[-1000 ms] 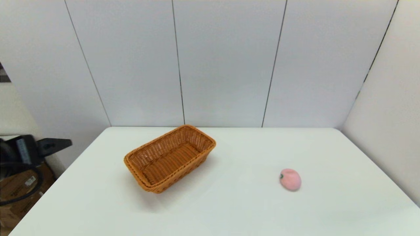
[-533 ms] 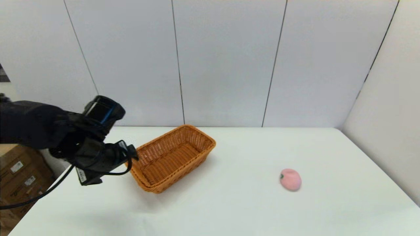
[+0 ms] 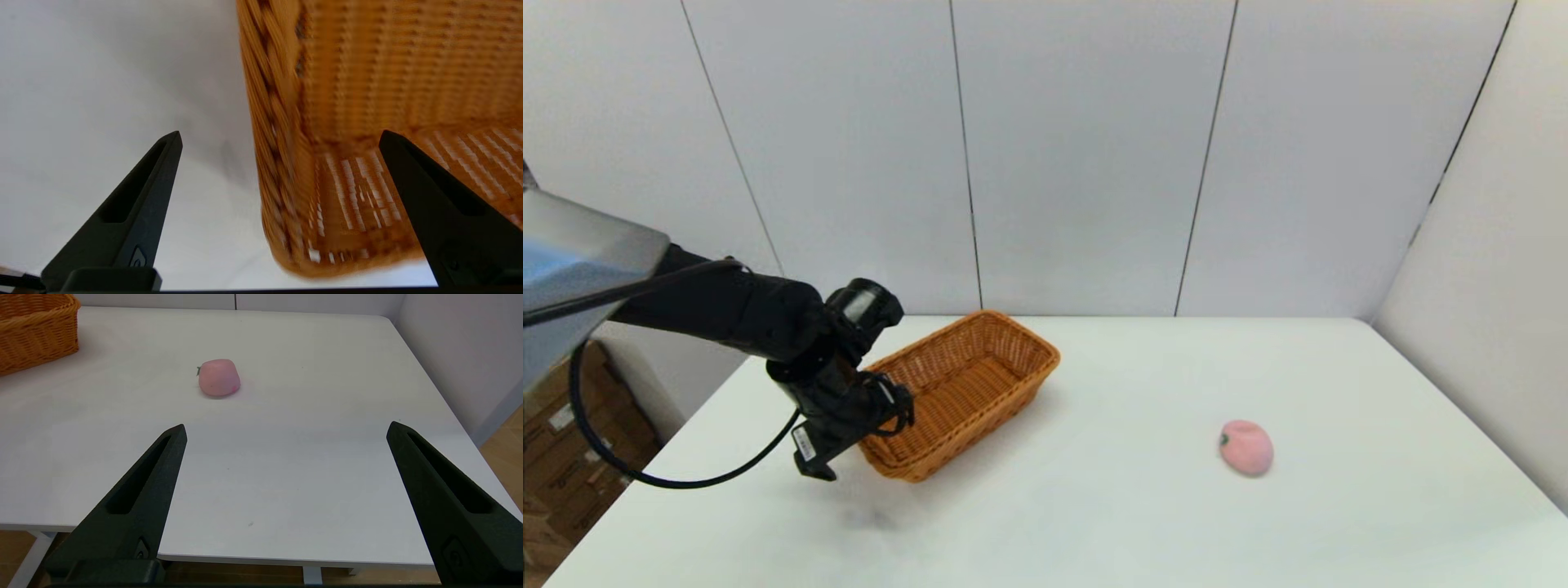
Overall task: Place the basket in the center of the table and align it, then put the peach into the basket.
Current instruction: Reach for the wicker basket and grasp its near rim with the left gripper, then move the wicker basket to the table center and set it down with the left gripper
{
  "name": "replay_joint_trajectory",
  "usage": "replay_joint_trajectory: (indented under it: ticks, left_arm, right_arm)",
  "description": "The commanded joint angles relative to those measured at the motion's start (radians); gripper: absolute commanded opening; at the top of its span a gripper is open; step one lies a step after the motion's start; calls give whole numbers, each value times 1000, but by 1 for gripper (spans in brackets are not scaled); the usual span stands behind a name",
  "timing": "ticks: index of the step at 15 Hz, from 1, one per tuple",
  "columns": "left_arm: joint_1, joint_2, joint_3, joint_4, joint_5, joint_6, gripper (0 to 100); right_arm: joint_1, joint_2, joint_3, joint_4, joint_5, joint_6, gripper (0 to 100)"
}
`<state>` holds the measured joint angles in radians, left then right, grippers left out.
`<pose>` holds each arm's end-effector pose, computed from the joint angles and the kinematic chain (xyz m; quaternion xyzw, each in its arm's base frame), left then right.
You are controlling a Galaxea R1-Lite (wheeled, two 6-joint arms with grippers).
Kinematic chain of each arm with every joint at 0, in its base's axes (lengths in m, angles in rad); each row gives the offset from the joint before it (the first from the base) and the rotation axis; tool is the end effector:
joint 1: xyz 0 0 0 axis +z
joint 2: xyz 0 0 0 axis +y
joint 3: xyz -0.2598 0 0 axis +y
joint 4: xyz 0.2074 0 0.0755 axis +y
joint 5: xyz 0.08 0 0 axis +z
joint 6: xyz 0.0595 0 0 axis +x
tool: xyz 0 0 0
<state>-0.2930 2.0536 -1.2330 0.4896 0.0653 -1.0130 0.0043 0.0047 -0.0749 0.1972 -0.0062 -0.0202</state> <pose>0.3392 -0.0983 -0.0048 -0.2873 0.5679 0.2120 0.7416 0.0802 0.0000 0.0734 -0.0104 0.0635 -0.0003 0.9979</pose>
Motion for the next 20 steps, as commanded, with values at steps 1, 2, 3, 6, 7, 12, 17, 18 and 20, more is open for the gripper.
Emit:
replay_joint_trajectory:
  ticks: [1,2,3,6,7,12,17,18,20]
  left_arm:
    - [35,99,-33,6,-15,-7,100]
    - [51,111,-40,7,-33,-6,100]
    - [55,114,-46,6,-45,-6,100]
    - [61,114,-63,7,-65,-4,0]
    - [61,117,-66,7,-70,-4,0]
    - [83,85,-79,4,-174,-6,0]
    - [94,14,-86,3,-375,2,0]
    - [94,-10,-85,4,-421,13,0]
    - [90,-50,-83,6,-453,82,0]
  right_arm:
    - [0,5,0,1,0,-1,100]
    - [0,5,0,1,0,-1,100]
    - [0,5,0,1,0,-3,100]
    - [0,5,0,1,2,-3,100]
    - [0,5,0,1,2,-3,100]
    - [0,5,0,1,2,-3,100]
    - [0,6,0,1,2,-3,100]
    - [0,6,0,1,2,-4,100]
    - [0,15,0,1,2,-4,100]
